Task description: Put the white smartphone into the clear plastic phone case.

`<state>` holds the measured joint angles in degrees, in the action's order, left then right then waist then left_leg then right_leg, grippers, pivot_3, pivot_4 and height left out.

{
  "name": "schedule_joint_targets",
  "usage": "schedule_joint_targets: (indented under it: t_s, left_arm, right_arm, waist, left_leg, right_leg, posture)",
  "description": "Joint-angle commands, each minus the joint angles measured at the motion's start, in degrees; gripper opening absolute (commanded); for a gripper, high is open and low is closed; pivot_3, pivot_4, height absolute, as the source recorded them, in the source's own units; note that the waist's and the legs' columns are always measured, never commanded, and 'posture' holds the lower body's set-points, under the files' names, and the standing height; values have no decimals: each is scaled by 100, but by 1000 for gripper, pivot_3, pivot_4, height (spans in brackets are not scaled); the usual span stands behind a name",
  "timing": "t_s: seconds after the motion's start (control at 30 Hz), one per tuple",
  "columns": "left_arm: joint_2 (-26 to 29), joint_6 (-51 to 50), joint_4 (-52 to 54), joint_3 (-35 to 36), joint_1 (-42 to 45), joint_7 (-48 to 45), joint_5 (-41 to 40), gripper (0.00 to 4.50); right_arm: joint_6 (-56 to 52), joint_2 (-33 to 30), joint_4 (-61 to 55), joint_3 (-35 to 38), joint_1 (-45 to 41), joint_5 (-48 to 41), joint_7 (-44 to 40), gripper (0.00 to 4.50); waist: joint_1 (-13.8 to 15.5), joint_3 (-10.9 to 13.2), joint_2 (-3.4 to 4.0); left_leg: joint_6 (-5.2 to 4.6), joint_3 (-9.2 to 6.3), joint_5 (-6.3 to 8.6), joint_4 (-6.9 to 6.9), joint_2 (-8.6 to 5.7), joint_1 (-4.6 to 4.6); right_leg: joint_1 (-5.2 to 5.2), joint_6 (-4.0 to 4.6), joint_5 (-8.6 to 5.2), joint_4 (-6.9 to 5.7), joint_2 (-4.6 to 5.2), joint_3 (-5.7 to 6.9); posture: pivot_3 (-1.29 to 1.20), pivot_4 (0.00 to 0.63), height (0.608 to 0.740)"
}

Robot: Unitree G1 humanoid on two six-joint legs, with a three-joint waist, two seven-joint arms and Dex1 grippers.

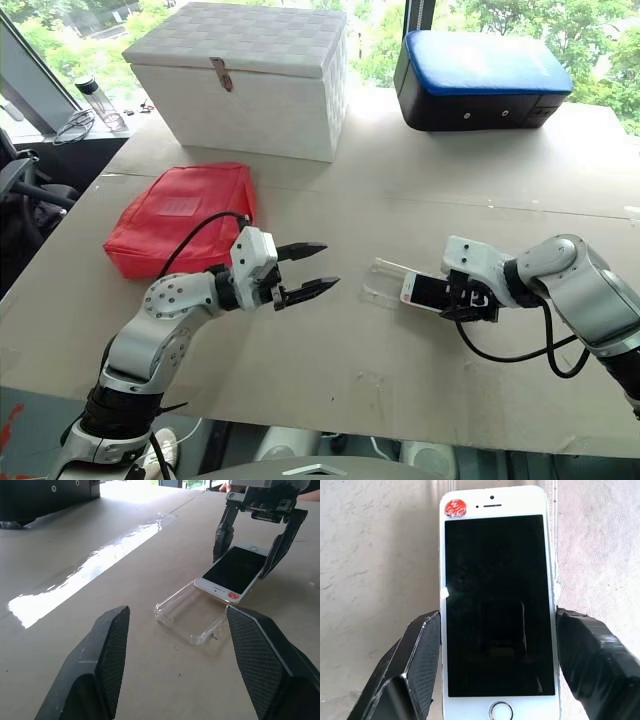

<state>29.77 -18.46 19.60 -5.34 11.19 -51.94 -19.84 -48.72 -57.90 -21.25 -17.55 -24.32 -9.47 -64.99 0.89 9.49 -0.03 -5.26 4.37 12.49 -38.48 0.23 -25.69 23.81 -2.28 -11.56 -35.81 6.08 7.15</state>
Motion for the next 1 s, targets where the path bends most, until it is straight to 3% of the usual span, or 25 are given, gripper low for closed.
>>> schedule_joint_targets:
  t_s: [0.03,0.5,0.87,0.9,0.97,1.0]
  left_arm:
    - [2,3,211,-13,62,65,-63,3093]
    - [0,-3,242,-53,44,110,-98,3093]
    - [14,20,304,-36,-36,147,-95,3093]
    - [15,19,301,-34,-34,144,-99,3093]
    - [19,14,290,-34,-22,130,-109,3093]
    - [21,11,285,-36,-12,122,-112,3093]
  right_arm:
    - [-180,84,57,-213,-217,136,115,2929]
    - [-300,214,666,-698,-952,229,-133,2929]
    - [-555,372,193,-414,-648,100,255,2929]
    - [-559,359,158,-373,-624,98,281,3936]
    - [-579,337,83,-253,-571,99,372,4385]
    - [-606,310,27,-175,-541,73,407,4385]
  waist:
    - [-1,0,0]
    - [-11,-1,-2]
    - [-21,-2,-4]
    - [-18,-2,-4]
    - [-13,-2,-4]
    - [-9,-1,-3]
  left_leg:
    - [0,0,0,0,0,-1]
    - [-15,1,9,-1,1,5]
    - [5,0,-2,7,5,6]
    - [4,0,-2,7,5,6]
    - [-4,-1,3,7,5,6]
    - [-10,-1,7,7,5,6]
  right_leg:
    - [1,0,0,0,0,0]
    - [-1,1,2,0,0,0]
    - [1,3,2,0,-3,2]
    - [1,2,2,-1,-3,2]
    - [1,3,2,-1,-2,3]
    - [2,3,2,-1,-2,3]
  posture:
    - [0,150,740]
    - [0,150,740]
    - [0,150,740]
    - [0,150,740]
    - [0,150,740]
    - [0,150,740]
